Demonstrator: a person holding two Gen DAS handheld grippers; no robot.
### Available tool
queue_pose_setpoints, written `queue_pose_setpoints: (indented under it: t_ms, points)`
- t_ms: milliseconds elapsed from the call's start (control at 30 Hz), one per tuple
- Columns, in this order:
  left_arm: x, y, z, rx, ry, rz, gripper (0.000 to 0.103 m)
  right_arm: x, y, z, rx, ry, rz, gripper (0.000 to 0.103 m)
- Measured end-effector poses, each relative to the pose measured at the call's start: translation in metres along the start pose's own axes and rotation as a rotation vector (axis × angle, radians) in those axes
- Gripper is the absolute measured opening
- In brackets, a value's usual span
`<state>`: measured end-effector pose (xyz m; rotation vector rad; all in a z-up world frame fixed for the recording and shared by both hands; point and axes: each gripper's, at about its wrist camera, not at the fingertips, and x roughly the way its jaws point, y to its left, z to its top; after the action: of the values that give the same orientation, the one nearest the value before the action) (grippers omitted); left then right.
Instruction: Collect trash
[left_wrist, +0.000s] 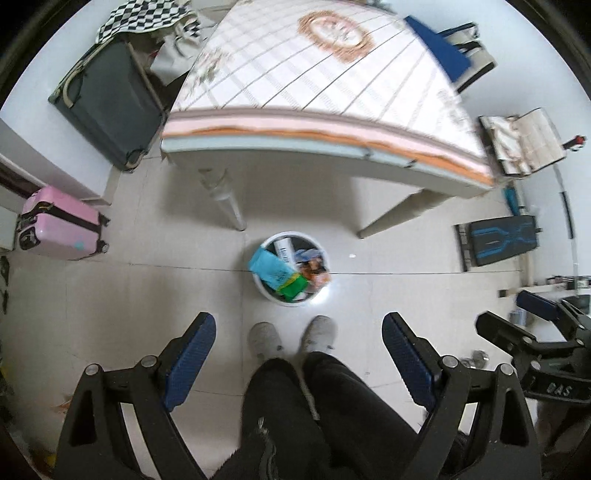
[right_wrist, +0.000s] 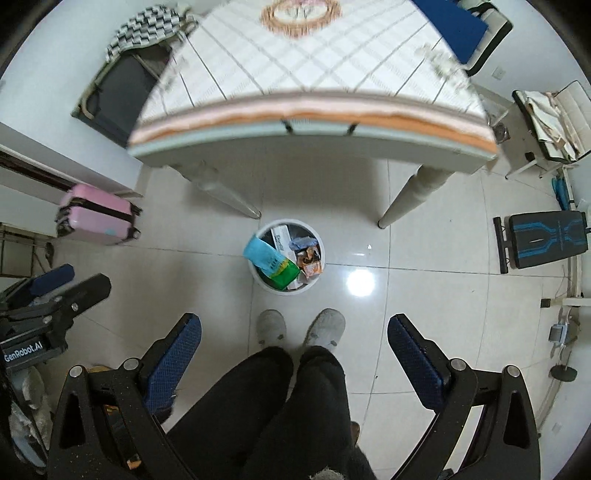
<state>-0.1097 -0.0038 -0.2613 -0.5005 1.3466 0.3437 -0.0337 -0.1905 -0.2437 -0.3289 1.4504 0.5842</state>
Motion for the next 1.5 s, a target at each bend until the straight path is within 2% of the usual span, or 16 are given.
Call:
queue_pose_setpoints:
  t_ms: [100, 233, 533, 600, 633, 667, 967, 1500]
  points:
    - [-0.038, -0.011, -0.003, 0.019, -0.009, -0.046, 0.092, -0.047, 0.001, -0.004, 0.004, -0.022, 0.016, 0.102]
    - [-0.069, -0.016, -0.007, 0.031, -0.037, -0.101, 0.092, -0.096, 0.001, -0.012, 0.010, -0.050, 0.052, 0.102]
    - [-0.123, -0.019, -0.010, 0.038, -0.125, -0.195, 0.092, -0.152, 0.009, -0.028, 0.017, -0.076, 0.171, 0.102]
    - [-0.131, -0.021, -0.012, 0.040, -0.135, -0.210, 0.093, -0.156, 0.012, -0.031, 0.010, -0.082, 0.189, 0.102]
    - [-0.133, -0.021, -0.013, 0.041, -0.139, -0.220, 0.100, -0.160, 0.013, -0.032, 0.005, -0.085, 0.194, 0.103]
    - [-0.135, -0.021, -0.013, 0.039, -0.145, -0.228, 0.103, -0.162, 0.014, -0.033, 0.002, -0.087, 0.196, 0.103]
    - [-0.149, -0.018, -0.018, 0.024, -0.173, -0.234, 0.103, -0.169, 0.017, -0.033, -0.020, -0.093, 0.216, 0.103]
    - [-0.152, -0.023, -0.023, 0.038, -0.168, -0.218, 0.103, -0.171, 0.016, -0.036, -0.023, -0.083, 0.231, 0.103]
